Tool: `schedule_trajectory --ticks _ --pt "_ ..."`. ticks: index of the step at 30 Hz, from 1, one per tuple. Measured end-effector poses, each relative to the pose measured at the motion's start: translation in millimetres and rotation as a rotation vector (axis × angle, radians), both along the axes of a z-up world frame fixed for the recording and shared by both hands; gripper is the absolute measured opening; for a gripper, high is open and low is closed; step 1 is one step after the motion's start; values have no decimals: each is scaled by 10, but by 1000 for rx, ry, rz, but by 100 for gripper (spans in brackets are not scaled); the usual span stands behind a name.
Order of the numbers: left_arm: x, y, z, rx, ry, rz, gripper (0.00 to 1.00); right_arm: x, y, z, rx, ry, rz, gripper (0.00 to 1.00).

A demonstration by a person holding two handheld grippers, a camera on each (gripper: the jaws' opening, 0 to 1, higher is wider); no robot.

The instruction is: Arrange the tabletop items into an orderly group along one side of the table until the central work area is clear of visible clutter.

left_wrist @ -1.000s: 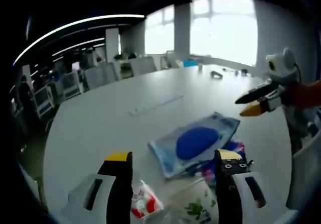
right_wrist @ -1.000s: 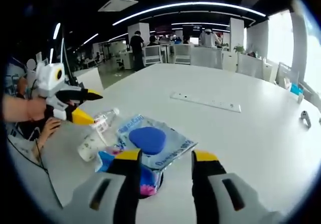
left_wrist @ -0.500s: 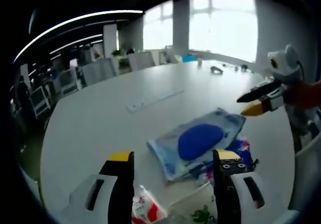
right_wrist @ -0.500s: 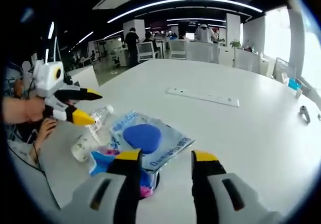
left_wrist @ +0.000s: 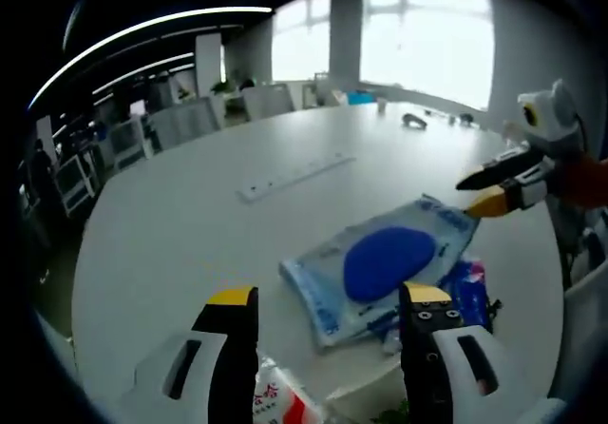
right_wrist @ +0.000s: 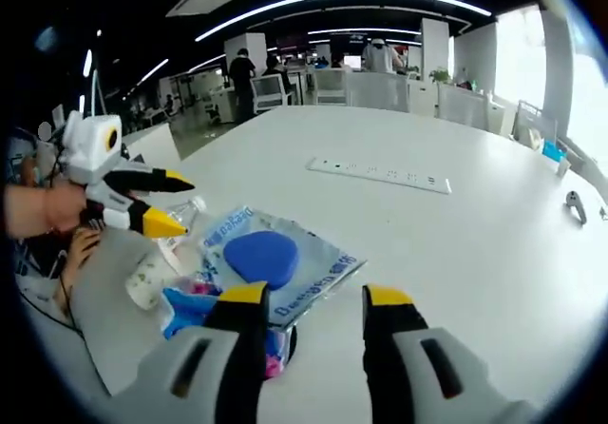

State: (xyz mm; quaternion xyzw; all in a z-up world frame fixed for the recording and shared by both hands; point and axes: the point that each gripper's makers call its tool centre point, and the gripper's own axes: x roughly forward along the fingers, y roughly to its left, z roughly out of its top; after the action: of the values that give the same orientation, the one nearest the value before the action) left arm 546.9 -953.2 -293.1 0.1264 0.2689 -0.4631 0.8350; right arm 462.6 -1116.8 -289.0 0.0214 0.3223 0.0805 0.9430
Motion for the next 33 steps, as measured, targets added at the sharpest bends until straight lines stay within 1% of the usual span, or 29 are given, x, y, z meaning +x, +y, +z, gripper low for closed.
schedule_trajectory --ticks 12,13,22,23,24,26,28,33 --pt "53 -65 -130 39 35 2 52 5 -2 -97 10 32 -25 37" --pt "54 -63 -159 51 41 3 51 8 -12 -117 13 38 -32 37" --pt "70 -74 -302 82 73 2 50 10 -11 -176 28 56 -49 37" --pt "57 -79 -339 88 90 0 50 12 -10 -183 34 58 -56 37" --pt "58 -84 -350 88 93 -1 50 12 -10 -191 35 60 -57 37" --pt "62 -76 -390 107 96 -1 47 12 -4 -205 42 65 -60 36" --pt "58 -95 -390 100 101 -4 44 11 1 -230 45 72 -62 36" --pt "82 -121 -455 104 125 2 43 15 14 -254 62 76 -68 33"
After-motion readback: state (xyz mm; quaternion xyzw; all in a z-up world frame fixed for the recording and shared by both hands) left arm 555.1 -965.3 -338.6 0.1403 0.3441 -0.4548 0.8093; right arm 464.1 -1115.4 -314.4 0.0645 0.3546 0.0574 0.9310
